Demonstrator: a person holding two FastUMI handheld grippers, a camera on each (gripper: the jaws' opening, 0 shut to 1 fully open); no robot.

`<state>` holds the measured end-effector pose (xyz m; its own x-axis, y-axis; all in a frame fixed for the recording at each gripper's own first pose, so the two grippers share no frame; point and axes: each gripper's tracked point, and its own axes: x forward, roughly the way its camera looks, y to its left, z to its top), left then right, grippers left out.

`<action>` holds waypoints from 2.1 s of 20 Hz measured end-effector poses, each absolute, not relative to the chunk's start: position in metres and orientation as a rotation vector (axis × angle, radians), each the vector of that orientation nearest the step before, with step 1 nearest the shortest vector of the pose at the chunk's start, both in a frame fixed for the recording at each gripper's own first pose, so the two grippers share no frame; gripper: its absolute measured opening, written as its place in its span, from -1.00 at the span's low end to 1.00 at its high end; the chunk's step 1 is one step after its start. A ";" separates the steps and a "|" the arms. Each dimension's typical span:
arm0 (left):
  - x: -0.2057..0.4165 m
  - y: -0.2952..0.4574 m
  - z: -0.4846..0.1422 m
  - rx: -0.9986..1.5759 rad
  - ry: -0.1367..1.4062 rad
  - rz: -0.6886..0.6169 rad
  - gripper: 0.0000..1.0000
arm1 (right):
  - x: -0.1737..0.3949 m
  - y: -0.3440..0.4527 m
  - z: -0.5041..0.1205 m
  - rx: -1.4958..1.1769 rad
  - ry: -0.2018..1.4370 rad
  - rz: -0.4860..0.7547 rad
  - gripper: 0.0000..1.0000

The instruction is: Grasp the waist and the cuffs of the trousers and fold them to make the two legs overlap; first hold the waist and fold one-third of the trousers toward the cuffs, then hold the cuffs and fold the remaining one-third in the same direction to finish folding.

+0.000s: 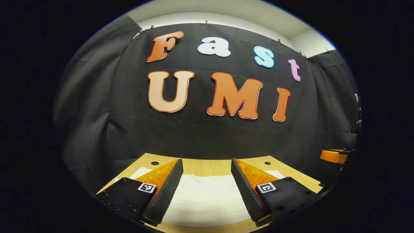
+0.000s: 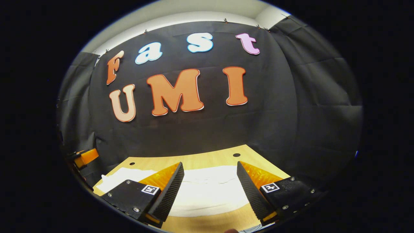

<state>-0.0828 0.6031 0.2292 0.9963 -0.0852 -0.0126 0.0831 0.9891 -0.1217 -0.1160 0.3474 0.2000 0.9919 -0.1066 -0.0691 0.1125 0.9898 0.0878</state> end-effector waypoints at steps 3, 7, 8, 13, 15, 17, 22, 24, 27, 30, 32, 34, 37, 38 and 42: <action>-0.086 0.620 0.234 -0.115 0.005 -0.061 0.96 | -0.125 0.350 0.202 0.068 0.078 -0.105 0.97; -0.093 0.631 0.236 -0.111 0.007 -0.055 0.95 | -0.138 0.336 0.193 0.123 0.114 -0.132 0.97; -0.096 0.634 0.237 -0.114 0.007 -0.051 0.95 | -0.141 0.333 0.186 0.141 0.133 -0.137 0.97; -0.105 0.659 0.232 -0.112 0.012 -0.018 0.95 | -0.145 0.320 0.159 0.294 0.217 -0.172 1.00; -0.106 0.677 0.229 -0.115 0.014 0.003 0.95 | -0.145 0.310 0.143 0.370 0.262 -0.211 0.97; -0.102 0.691 0.230 -0.113 0.013 0.034 0.94 | -0.142 0.302 0.126 0.435 0.301 -0.242 0.97; -0.079 0.689 0.235 -0.096 0.017 0.054 0.95 | -0.126 0.288 0.104 0.431 0.341 -0.270 0.97; -0.069 0.685 0.234 -0.085 0.026 0.065 0.95 | -0.111 0.294 0.101 0.377 0.360 -0.222 0.97; -0.052 0.667 0.228 -0.097 0.052 0.067 0.95 | -0.088 0.296 0.073 0.493 0.453 -0.151 0.97; -0.041 0.664 0.224 -0.075 0.069 0.100 0.96 | -0.073 0.279 0.024 0.727 0.580 -0.193 0.98; -0.037 0.665 0.221 -0.061 0.078 0.128 0.95 | -0.064 0.264 -0.009 0.880 0.652 -0.250 0.97; -0.033 0.664 0.214 -0.064 0.097 0.152 0.95 | -0.061 0.253 -0.041 0.976 0.726 -0.312 0.97; -0.033 0.665 0.203 -0.073 0.121 0.180 0.95 | -0.068 0.243 -0.076 1.009 0.821 -0.378 0.98; -0.033 0.666 0.200 -0.072 0.129 0.189 0.95 | -0.068 0.242 -0.081 1.014 0.840 -0.387 0.97; -0.034 0.674 0.194 -0.068 0.154 0.214 0.95 | -0.057 0.247 -0.096 1.038 0.872 -0.395 0.97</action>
